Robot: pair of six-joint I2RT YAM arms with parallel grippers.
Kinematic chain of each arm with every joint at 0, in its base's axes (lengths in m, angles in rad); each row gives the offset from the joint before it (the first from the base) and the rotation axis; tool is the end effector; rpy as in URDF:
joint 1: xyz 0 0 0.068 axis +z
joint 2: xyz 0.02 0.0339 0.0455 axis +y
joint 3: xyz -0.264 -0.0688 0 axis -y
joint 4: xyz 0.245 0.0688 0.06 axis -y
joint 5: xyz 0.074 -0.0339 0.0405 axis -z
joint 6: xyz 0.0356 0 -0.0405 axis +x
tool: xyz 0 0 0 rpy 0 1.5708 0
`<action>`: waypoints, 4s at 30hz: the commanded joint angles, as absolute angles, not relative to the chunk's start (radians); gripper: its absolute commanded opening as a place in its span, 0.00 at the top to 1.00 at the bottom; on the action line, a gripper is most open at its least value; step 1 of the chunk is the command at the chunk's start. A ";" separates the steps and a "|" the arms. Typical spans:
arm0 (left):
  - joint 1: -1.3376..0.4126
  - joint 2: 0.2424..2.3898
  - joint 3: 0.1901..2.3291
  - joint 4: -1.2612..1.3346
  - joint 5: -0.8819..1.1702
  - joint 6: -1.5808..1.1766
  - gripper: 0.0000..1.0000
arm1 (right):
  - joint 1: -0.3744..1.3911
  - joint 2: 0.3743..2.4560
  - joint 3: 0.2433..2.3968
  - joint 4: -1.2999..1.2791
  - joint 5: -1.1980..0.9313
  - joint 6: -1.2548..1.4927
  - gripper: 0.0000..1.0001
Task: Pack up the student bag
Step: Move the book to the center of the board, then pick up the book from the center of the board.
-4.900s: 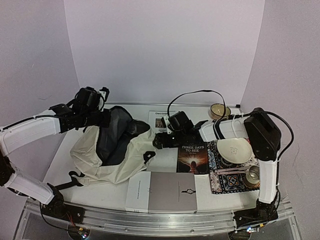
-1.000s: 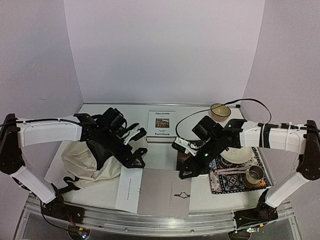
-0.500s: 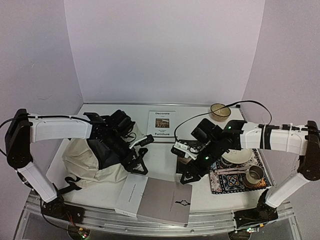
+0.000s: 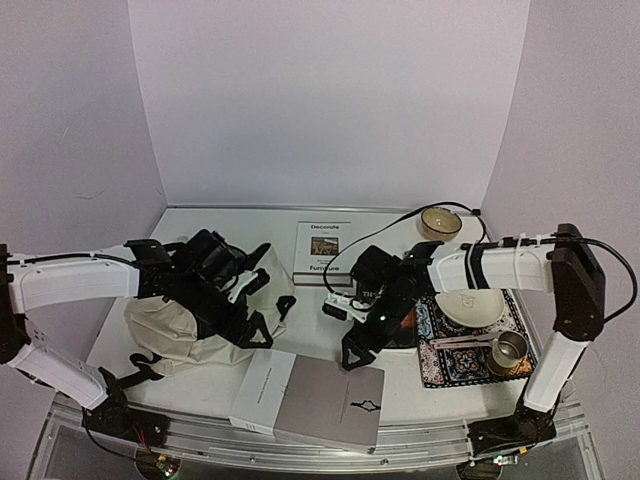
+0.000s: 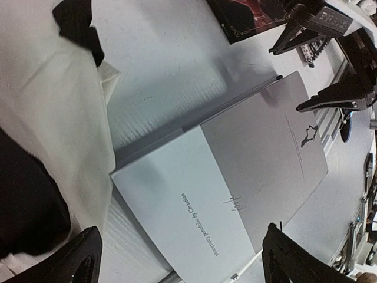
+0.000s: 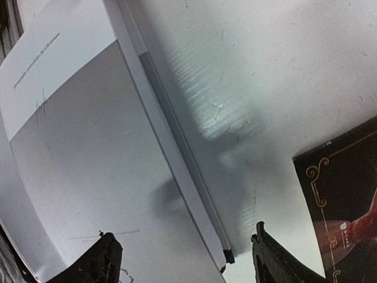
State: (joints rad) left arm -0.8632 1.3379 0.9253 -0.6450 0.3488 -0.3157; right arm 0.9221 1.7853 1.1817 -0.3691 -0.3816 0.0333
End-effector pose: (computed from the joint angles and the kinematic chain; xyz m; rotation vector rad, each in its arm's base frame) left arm 0.1600 -0.2057 0.2335 0.8792 2.6536 -0.8163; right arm 0.2143 0.3046 0.1933 -1.2869 2.3342 0.8335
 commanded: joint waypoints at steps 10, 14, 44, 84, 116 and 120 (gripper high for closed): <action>-0.912 1.143 0.792 -0.641 0.161 -0.568 0.05 | 1.052 1.875 1.299 -0.358 -0.216 0.013 0.05; -0.909 1.143 0.820 -0.640 0.046 -0.602 0.01 | 1.128 1.822 1.279 -0.331 -0.080 0.015 0.02; -0.715 1.204 0.868 -0.540 0.028 -0.533 0.01 | 1.217 2.050 1.350 -0.202 0.379 -0.022 0.02; -0.879 1.438 0.698 -0.139 0.207 -0.861 0.18 | 0.824 1.916 1.236 -0.126 -0.510 0.234 0.60; -0.877 1.097 0.522 -0.090 -0.071 -1.065 0.02 | 0.743 1.737 1.193 0.085 -0.641 0.537 1.00; -0.878 1.123 0.508 -0.035 -0.070 -1.096 0.01 | 0.724 1.707 1.173 0.137 -0.643 0.587 1.00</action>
State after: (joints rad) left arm -0.8764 1.1066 0.5283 -0.0853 -0.0356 -1.0400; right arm 0.7432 1.7788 1.1921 0.0475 -0.6172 0.5139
